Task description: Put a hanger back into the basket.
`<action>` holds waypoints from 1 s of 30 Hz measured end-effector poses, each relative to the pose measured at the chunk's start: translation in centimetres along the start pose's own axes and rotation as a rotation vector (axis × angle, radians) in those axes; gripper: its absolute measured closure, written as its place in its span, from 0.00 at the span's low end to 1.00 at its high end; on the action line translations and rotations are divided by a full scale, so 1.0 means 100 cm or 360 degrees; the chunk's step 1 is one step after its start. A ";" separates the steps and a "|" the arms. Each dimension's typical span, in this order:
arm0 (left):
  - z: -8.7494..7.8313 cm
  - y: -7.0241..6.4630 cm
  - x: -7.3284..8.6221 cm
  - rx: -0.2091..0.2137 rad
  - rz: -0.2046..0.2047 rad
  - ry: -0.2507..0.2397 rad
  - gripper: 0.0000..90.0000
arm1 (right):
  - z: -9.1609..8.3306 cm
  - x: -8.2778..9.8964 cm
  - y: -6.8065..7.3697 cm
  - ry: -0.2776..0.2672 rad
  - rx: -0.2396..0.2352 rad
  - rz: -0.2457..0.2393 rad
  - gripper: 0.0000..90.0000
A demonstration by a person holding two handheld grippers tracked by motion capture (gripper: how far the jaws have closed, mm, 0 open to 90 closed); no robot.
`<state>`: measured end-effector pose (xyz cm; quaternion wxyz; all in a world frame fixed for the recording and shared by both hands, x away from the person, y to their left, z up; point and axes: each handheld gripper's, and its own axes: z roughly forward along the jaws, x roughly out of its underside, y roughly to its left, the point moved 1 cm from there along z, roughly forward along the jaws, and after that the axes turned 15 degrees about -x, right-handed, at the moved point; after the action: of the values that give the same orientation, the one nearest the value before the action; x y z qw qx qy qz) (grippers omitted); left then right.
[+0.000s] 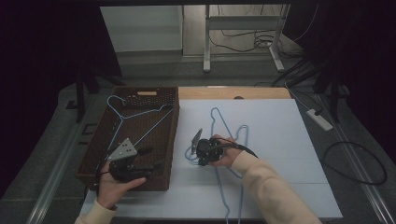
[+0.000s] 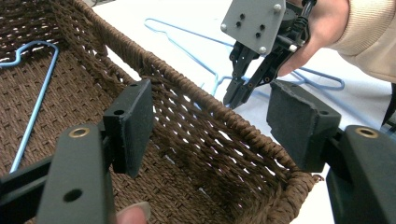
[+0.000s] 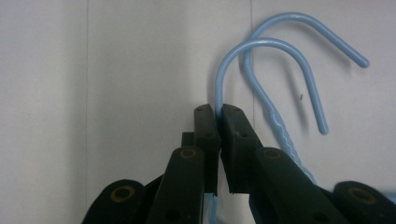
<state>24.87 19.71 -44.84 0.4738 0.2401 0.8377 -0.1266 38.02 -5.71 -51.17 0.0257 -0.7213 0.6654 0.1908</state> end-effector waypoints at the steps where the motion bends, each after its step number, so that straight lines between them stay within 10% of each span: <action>1: 0.000 0.000 0.000 -0.0001 0.0000 -0.0001 0.37 | -0.001 0.001 0.000 -0.0008 0.0004 0.0020 0.96; 30: 0.000 -0.015 -0.009 0.0029 0.0023 0.0001 0.37 | -0.102 0.055 0.036 -0.0818 0.0419 0.0388 0.97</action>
<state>24.50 18.21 -44.11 0.4722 0.2505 0.8350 -0.1307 37.26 -14.32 -42.68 0.2632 -0.5547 0.7377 0.2808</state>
